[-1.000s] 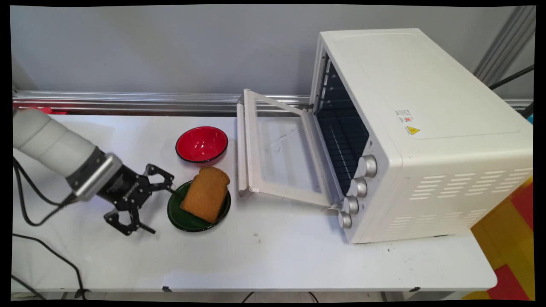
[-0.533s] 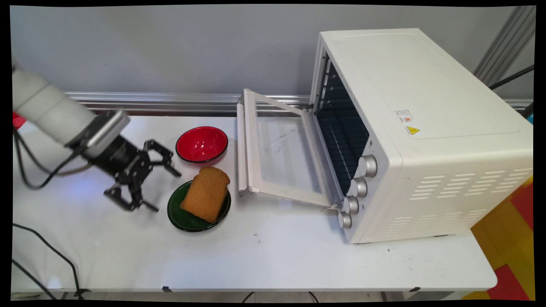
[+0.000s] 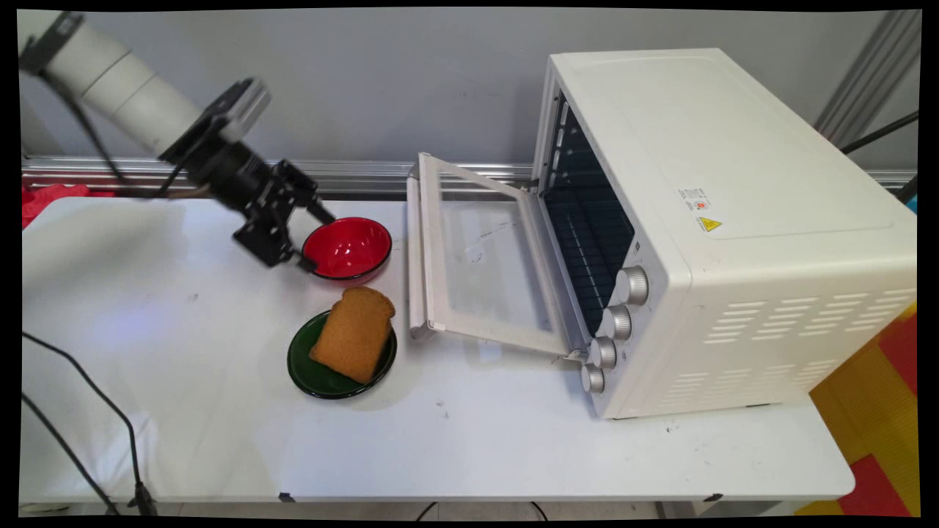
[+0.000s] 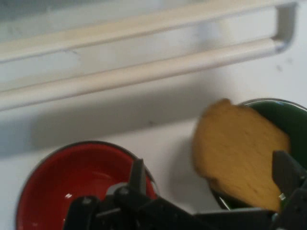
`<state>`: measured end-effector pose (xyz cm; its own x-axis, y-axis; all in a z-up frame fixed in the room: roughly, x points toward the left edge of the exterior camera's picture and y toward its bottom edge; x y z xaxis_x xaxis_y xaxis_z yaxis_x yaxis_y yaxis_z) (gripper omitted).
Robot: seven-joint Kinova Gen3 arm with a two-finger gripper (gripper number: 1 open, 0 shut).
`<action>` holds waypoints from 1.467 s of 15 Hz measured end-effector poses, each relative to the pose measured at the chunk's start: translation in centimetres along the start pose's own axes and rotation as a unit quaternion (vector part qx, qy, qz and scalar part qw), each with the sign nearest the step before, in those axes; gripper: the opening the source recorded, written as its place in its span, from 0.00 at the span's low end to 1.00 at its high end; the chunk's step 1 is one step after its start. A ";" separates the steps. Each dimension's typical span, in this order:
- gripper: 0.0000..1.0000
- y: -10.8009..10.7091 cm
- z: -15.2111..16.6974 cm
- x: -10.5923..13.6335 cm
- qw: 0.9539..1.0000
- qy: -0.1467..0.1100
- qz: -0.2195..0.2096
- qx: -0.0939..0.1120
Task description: Close the oven
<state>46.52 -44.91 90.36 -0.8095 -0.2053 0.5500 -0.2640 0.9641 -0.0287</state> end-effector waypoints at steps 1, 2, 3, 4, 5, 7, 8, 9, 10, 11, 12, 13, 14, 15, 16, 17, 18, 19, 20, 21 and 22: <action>1.00 -1.0 0.0 0.3 1.000 0.002 -0.016 0.002; 1.00 -1.8 0.1 0.5 1.000 0.002 -0.029 0.004; 1.00 -2.5 0.2 0.7 0.999 0.003 -0.041 0.005; 1.00 -3.4 0.3 0.9 0.998 0.002 -0.055 0.005; 1.00 -4.2 0.5 1.0 0.998 0.002 -0.066 0.004; 1.00 -5.1 0.8 1.2 0.997 0.001 -0.081 0.003; 1.00 -5.5 0.9 1.3 0.996 0.001 -0.087 0.002; 0.00 -5.9 1.0 1.4 0.996 0.001 -0.092 0.000; 0.00 -6.2 1.2 1.4 0.995 0.000 -0.097 -0.002; 0.00 -6.5 1.3 1.4 0.995 0.000 -0.102 -0.004; 0.00 -6.7 1.4 1.4 0.994 -0.001 -0.105 -0.005; 0.00 -6.8 1.5 1.3 0.994 -0.001 -0.108 -0.007; 0.00 -7.0 1.7 1.2 0.994 -0.001 -0.111 -0.008; 0.00 -7.1 1.9 1.1 0.994 -0.001 -0.113 -0.010; 0.00 -7.2 2.1 1.0 0.993 0.000 -0.115 -0.012; 0.00 -7.3 2.6 0.7 0.993 0.001 -0.118 -0.016; 0.00 -7.3 3.1 0.4 0.993 0.003 -0.119 -0.018; 0.00 -7.3 3.4 0.2 0.993 0.004 -0.119 -0.020; 0.00 -7.3 4.0 -0.1 0.993 0.006 -0.119 -0.022; 0.00 -7.3 4.4 -0.3 0.993 0.009 -0.119 -0.024; 0.00 -7.3 5.1 -0.5 0.992 0.012 -0.119 -0.026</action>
<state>46.14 -52.69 85.99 -0.7146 -0.4247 0.5558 -0.4181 0.8964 0.1473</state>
